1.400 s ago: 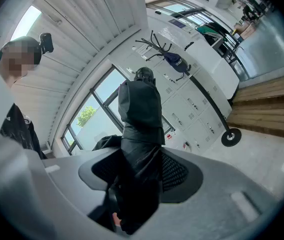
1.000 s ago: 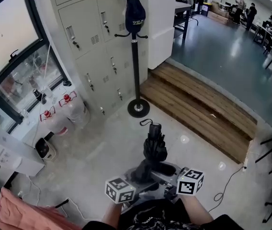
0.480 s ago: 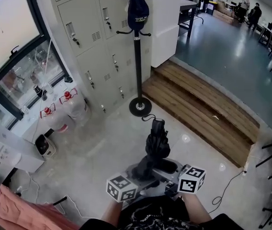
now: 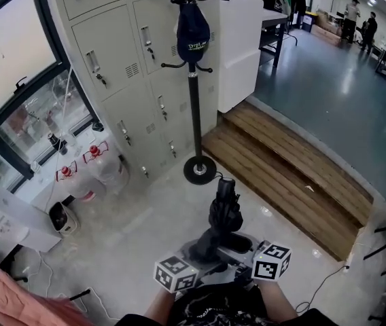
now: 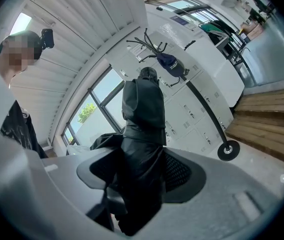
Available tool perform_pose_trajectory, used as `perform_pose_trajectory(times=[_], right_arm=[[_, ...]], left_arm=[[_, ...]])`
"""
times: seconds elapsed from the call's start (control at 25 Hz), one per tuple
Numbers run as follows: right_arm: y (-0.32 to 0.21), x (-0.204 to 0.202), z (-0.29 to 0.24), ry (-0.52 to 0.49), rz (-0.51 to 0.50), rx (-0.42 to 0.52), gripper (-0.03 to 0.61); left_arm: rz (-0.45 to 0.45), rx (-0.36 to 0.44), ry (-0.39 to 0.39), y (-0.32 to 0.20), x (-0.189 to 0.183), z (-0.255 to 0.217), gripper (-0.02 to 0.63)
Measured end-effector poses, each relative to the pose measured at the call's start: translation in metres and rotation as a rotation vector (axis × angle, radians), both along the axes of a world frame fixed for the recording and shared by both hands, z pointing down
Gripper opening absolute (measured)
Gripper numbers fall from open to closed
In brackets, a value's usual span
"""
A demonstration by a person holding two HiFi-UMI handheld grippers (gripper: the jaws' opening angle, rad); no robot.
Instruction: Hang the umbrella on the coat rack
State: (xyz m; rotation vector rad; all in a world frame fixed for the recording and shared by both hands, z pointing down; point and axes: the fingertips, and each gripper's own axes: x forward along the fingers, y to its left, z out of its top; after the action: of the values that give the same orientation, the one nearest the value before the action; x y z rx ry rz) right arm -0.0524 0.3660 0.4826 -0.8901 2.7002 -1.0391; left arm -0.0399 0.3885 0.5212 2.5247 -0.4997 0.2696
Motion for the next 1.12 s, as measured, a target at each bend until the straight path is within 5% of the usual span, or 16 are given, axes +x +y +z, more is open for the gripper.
perform_pose_trajectory(times=[0.48, 1.12], right_arm=[[-0.078, 0.06, -0.014, -0.019, -0.053, 0.03, 0.258], [-0.125, 0.087, -0.015, -0.018, -0.132, 0.033, 0.256]], left_arm=[[-0.08, 0.034, -0.004, -0.08, 0.06, -0.011, 0.324], [-0.177, 0.017, 0.016, -0.128, 0.092, -0.013, 0.324]])
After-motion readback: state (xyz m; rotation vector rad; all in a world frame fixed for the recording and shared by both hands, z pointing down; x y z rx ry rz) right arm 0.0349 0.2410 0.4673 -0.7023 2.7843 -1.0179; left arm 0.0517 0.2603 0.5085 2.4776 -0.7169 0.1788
